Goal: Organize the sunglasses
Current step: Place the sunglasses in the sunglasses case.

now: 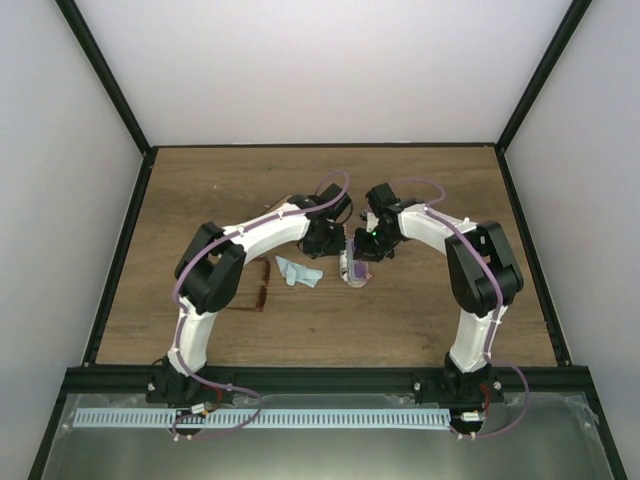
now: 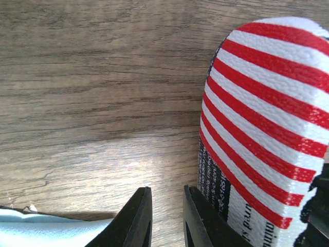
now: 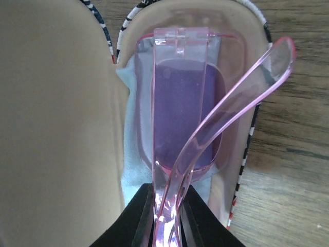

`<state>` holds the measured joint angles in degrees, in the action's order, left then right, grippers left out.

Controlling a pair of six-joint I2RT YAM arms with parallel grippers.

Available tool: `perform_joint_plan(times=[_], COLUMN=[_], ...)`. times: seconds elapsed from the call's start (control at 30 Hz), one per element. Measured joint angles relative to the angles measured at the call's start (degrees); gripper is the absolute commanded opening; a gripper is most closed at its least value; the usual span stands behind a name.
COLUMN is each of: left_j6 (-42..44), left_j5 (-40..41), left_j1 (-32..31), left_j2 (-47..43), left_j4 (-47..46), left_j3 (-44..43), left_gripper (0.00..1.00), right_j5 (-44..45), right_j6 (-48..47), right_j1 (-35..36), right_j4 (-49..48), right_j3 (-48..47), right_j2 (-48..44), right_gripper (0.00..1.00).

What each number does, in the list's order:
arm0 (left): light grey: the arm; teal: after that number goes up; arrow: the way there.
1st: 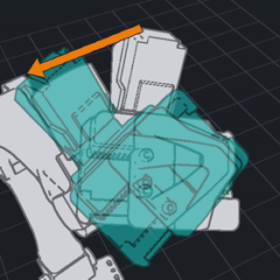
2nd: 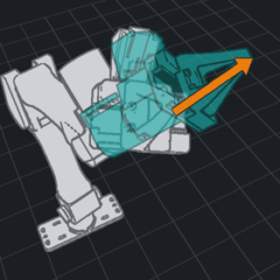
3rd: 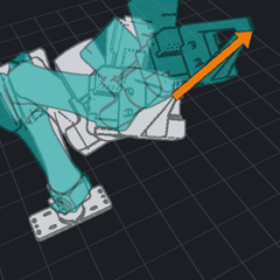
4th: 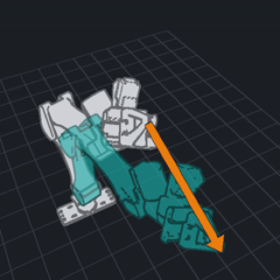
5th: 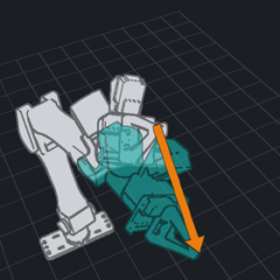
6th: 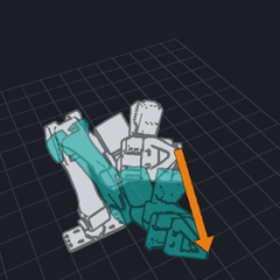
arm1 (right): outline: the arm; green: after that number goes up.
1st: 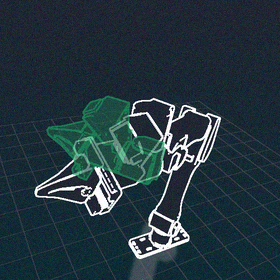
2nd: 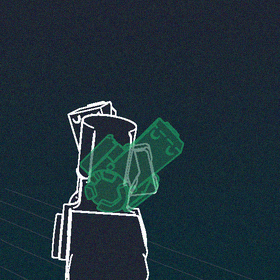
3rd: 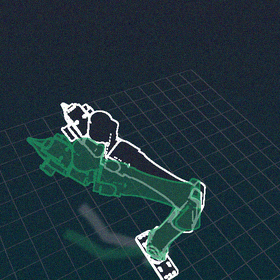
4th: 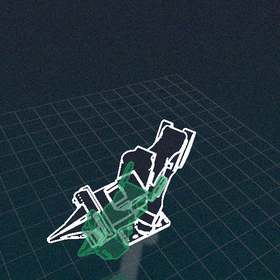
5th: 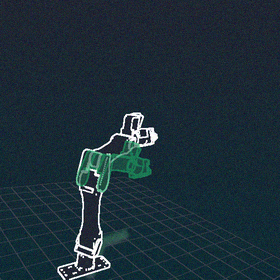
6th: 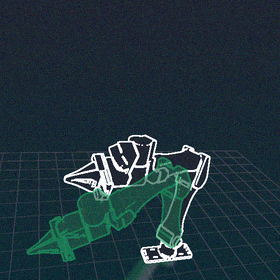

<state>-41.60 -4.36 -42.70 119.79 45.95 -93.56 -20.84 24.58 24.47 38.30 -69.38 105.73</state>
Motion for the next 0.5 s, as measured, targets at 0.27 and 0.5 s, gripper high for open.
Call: perform_joint_plan(times=[0.27,0.5], left_j6=[0.0,0.0], left_j5=[0.0,0.0], left_j1=[0.0,0.0], left_j2=[0.0,0.0], left_j4=[0.0,0.0], left_j3=[0.0,0.0], left_gripper=[0.2,0.2], right_j5=[-0.2,-0.2], right_j6=[0.0,0.0], right_j1=[0.0,0.0], right_j4=[-0.8,-1.4], right_j3=[-0.4,-1.3], right_j2=[1.3,1.6], right_gripper=[0.02,0.02])
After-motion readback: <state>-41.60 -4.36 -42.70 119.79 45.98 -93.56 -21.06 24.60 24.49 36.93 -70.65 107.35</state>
